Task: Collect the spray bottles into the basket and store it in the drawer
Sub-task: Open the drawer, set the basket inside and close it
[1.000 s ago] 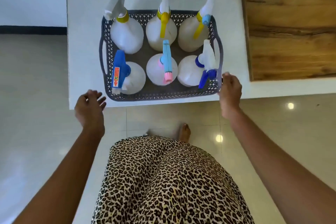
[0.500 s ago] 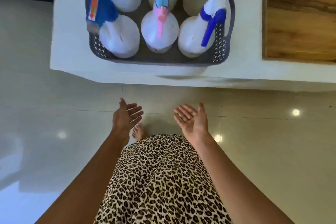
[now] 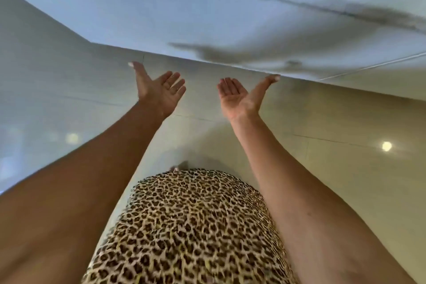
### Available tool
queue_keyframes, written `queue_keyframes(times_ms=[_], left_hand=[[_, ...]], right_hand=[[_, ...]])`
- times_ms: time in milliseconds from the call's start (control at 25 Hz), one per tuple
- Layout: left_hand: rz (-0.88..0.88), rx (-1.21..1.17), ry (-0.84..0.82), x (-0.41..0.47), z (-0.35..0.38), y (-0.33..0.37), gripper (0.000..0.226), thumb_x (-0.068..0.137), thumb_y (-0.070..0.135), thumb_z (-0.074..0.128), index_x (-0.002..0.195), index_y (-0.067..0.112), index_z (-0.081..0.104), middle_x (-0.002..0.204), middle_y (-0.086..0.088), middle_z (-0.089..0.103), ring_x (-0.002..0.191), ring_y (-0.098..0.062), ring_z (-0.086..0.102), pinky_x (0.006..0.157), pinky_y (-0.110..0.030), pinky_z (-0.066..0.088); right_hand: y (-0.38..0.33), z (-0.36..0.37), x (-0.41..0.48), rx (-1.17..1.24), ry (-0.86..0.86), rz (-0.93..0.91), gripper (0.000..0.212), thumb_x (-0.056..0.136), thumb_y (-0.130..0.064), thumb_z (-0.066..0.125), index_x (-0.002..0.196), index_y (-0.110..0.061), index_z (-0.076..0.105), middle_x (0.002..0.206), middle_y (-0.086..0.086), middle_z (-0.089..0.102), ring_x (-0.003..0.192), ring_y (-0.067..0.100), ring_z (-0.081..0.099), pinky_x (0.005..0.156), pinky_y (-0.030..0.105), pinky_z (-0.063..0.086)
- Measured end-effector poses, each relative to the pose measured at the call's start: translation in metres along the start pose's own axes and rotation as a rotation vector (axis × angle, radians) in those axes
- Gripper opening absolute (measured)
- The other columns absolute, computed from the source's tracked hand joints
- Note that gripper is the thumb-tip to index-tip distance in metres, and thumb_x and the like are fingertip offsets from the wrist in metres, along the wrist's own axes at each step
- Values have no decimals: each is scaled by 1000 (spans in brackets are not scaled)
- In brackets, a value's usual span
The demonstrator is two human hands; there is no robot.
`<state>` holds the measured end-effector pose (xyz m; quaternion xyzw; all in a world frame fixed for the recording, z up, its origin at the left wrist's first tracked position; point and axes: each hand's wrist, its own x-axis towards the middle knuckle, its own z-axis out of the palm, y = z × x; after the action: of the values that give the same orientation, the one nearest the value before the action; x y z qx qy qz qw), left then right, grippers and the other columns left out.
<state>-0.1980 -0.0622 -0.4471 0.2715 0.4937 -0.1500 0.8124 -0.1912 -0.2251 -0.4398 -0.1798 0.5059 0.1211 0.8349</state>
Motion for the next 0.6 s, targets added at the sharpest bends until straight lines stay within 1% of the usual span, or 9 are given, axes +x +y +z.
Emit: queue_keyframes(times_ms=[80,160,240,320,360,480,600], left_hand=[[10,-96,-30,25,3,-1,98,80,76,21,139,-2,26,148,-19,32,135,-35,31,112,-44,26],[21,-187,-55,43,8,-2,101,78,77,23,141,-2,18,152,-19,22,139,-35,23,115,-44,20],[21,-219,-86,59,17,-3,103,78,78,22,142,-2,15,153,-19,18,141,-34,18,116,-44,17],[29,-216,-119,72,24,-4,104,76,79,20,143,-1,13,153,-17,19,141,-33,18,116,-44,16],[33,-217,-141,79,27,-3,105,75,80,20,143,0,13,153,-17,19,141,-33,18,116,-44,15],[45,-241,-165,90,33,-3,108,73,82,23,142,-1,14,151,-17,24,139,-34,23,115,-45,18],[36,-265,-178,90,30,-5,110,72,82,27,142,-2,18,148,-19,30,136,-36,29,115,-45,22]], right_hand=[[-1,2,30,63,-36,-2,117,67,-85,35,142,4,19,151,20,25,139,34,28,117,43,22],[-1,6,50,108,-51,-1,121,65,-87,35,143,3,17,151,20,24,138,33,29,117,43,22],[-1,7,66,149,-76,-17,122,64,-88,34,144,2,15,152,19,23,139,33,27,118,44,20],[-2,8,78,186,-104,-34,123,63,-88,35,144,2,14,153,19,20,141,33,23,119,44,17],[-4,9,82,212,-119,-44,123,63,-88,36,144,2,16,153,19,22,141,33,24,119,44,18],[-8,13,93,289,-148,-67,121,62,-86,43,140,4,25,148,21,32,135,33,35,116,44,26],[-7,10,95,286,-143,-61,118,63,-85,45,138,5,28,144,21,37,133,33,39,115,44,28]])
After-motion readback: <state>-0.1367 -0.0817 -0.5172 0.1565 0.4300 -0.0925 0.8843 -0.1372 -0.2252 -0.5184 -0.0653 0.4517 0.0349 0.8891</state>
